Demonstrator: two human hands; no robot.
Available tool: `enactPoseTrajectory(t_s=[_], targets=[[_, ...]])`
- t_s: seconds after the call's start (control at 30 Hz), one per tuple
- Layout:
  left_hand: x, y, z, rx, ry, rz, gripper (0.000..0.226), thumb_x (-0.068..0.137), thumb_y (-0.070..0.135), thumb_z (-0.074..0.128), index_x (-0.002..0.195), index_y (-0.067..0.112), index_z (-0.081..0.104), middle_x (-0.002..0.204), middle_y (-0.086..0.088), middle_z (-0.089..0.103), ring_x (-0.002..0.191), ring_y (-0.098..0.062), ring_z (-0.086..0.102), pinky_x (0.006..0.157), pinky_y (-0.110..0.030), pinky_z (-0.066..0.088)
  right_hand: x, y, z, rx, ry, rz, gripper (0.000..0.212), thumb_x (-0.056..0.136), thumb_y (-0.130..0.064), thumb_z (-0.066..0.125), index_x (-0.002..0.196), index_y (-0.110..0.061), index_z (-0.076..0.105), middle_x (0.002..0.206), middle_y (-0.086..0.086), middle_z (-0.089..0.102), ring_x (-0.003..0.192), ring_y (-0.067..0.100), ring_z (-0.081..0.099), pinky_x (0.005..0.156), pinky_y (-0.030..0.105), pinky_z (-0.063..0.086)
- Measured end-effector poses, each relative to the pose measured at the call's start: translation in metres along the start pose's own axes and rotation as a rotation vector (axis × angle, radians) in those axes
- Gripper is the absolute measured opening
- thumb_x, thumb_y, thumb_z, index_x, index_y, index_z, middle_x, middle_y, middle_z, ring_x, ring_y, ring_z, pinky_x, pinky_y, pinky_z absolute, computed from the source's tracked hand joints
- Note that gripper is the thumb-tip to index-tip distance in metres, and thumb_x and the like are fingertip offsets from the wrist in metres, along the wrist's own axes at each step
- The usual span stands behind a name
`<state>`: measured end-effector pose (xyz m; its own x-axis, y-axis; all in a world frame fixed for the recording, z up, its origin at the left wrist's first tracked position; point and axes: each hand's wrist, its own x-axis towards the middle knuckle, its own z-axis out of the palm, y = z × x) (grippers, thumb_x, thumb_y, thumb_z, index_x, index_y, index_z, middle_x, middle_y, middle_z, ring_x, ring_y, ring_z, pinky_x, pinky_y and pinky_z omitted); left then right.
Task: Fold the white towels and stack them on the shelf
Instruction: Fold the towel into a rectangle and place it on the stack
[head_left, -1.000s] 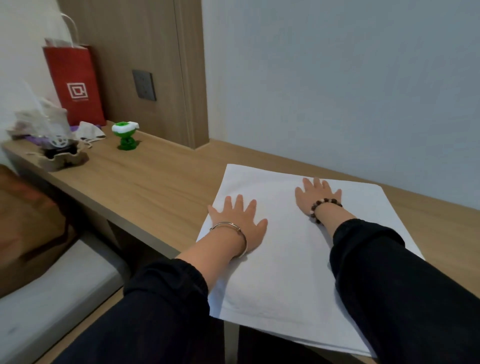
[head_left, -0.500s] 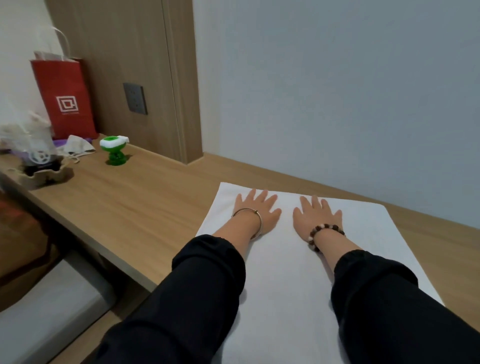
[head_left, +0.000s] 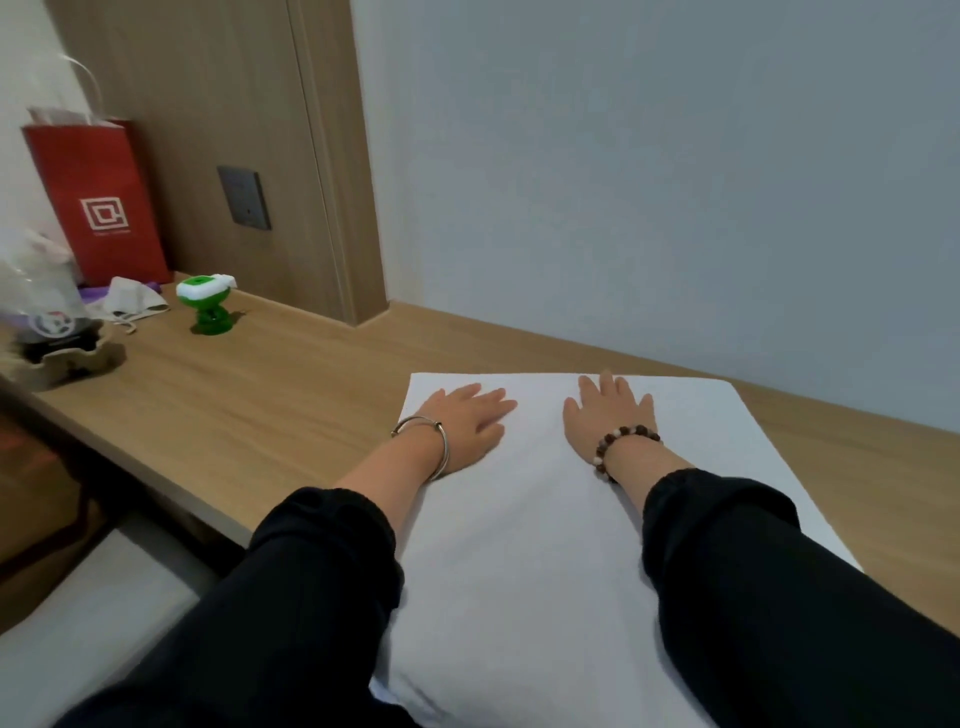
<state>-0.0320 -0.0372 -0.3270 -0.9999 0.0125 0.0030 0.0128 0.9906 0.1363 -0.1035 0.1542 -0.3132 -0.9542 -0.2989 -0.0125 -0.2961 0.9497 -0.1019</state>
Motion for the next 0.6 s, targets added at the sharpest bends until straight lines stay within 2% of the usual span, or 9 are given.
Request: enactPoseTrajectory(t_s=[0.07, 0.13, 0.2, 0.27, 0.33, 0.4, 0.5, 0.57, 0.6], targets=[[-0.006, 0.004, 0.000, 0.057, -0.052, -0.065, 0.050, 0.099, 0.041, 0.020, 0.148, 0.043, 0.011, 0.157, 0.019, 0.003, 0.146, -0.012, 0.001, 0.115, -0.048, 0.002, -0.013, -0.006, -0.008, -0.142, 0.139, 0.004, 0.050, 0.100, -0.033, 0.020, 0.144, -0.013, 0.030, 0.151, 0.012, 0.026, 0.136, 0.026, 0.026, 0.108, 0.044, 0.026], [-0.012, 0.009, -0.002, 0.075, -0.075, -0.123, 0.050, 0.099, 0.042, 0.015, 0.148, 0.045, 0.006, 0.158, 0.020, -0.002, 0.146, -0.013, -0.002, 0.115, -0.053, 0.000, -0.030, -0.016, -0.016, -0.226, 0.199, -0.014, 0.039, 0.097, -0.025, 0.029, 0.131, -0.013, 0.042, 0.131, 0.008, 0.040, 0.119, 0.024, 0.040, 0.091, 0.037, 0.036], [-0.017, 0.014, -0.003, 0.065, -0.087, -0.182, 0.050, 0.098, 0.043, 0.014, 0.148, 0.045, 0.005, 0.158, 0.019, -0.002, 0.146, -0.014, -0.003, 0.113, -0.057, 0.000, -0.051, -0.022, -0.020, -0.192, 0.093, -0.020, 0.034, 0.095, -0.023, 0.031, 0.124, -0.014, 0.046, 0.125, 0.007, 0.045, 0.113, 0.025, 0.047, 0.081, 0.035, 0.038], [-0.023, 0.020, -0.006, 0.052, -0.095, -0.247, 0.052, 0.097, 0.045, 0.014, 0.148, 0.043, 0.007, 0.158, 0.017, -0.002, 0.146, -0.016, -0.002, 0.112, -0.059, 0.001, -0.074, -0.022, -0.017, -0.171, -0.015, -0.044, 0.035, 0.097, -0.028, 0.030, 0.125, -0.014, 0.046, 0.125, 0.008, 0.046, 0.112, 0.027, 0.049, 0.077, 0.035, 0.041], [-0.032, 0.028, -0.009, 0.055, -0.100, -0.299, 0.054, 0.095, 0.046, 0.016, 0.148, 0.040, 0.011, 0.158, 0.014, 0.003, 0.145, -0.019, 0.001, 0.111, -0.061, 0.007, -0.090, -0.013, -0.013, -0.227, -0.044, -0.086, 0.041, 0.099, -0.034, 0.025, 0.132, -0.014, 0.040, 0.130, 0.009, 0.042, 0.118, 0.028, 0.043, 0.085, 0.039, 0.046], [-0.043, 0.038, -0.012, 0.080, -0.088, -0.328, 0.053, 0.092, 0.046, 0.019, 0.144, 0.035, 0.023, 0.154, 0.008, 0.019, 0.141, -0.023, 0.014, 0.105, -0.059, 0.022, -0.096, -0.001, -0.013, -0.288, -0.094, -0.088, 0.045, 0.099, -0.035, 0.022, 0.138, -0.014, 0.032, 0.135, 0.010, 0.037, 0.125, 0.029, 0.035, 0.093, 0.046, 0.045], [-0.060, 0.059, -0.028, 0.094, -0.087, -0.368, 0.046, 0.089, 0.043, 0.025, 0.127, 0.024, 0.043, 0.133, -0.004, 0.045, 0.124, -0.028, 0.035, 0.094, -0.047, 0.037, -0.091, 0.016, -0.021, -0.381, -0.202, -0.159, 0.052, 0.099, -0.037, 0.030, 0.146, -0.016, 0.020, 0.144, 0.012, 0.030, 0.133, 0.031, 0.025, 0.103, 0.049, 0.037], [-0.066, 0.075, -0.046, 0.173, -0.126, -0.347, 0.045, 0.091, 0.041, 0.024, 0.118, 0.019, 0.053, 0.123, -0.006, 0.054, 0.111, -0.028, 0.047, 0.085, -0.037, 0.040, -0.086, 0.025, -0.030, -0.352, -0.258, -0.224, 0.052, 0.101, -0.034, 0.027, 0.149, -0.019, 0.014, 0.150, 0.011, 0.024, 0.136, 0.033, 0.021, 0.108, 0.051, 0.030], [-0.070, 0.082, -0.054, 0.224, -0.142, -0.330, 0.043, 0.092, 0.041, 0.024, 0.107, 0.017, 0.056, 0.112, -0.006, 0.058, 0.100, -0.026, 0.052, 0.079, -0.034, 0.039, -0.084, 0.029, -0.035, -0.327, -0.293, -0.252, 0.052, 0.100, -0.030, 0.026, 0.150, -0.022, 0.012, 0.153, 0.009, 0.020, 0.137, 0.034, 0.020, 0.110, 0.052, 0.027]])
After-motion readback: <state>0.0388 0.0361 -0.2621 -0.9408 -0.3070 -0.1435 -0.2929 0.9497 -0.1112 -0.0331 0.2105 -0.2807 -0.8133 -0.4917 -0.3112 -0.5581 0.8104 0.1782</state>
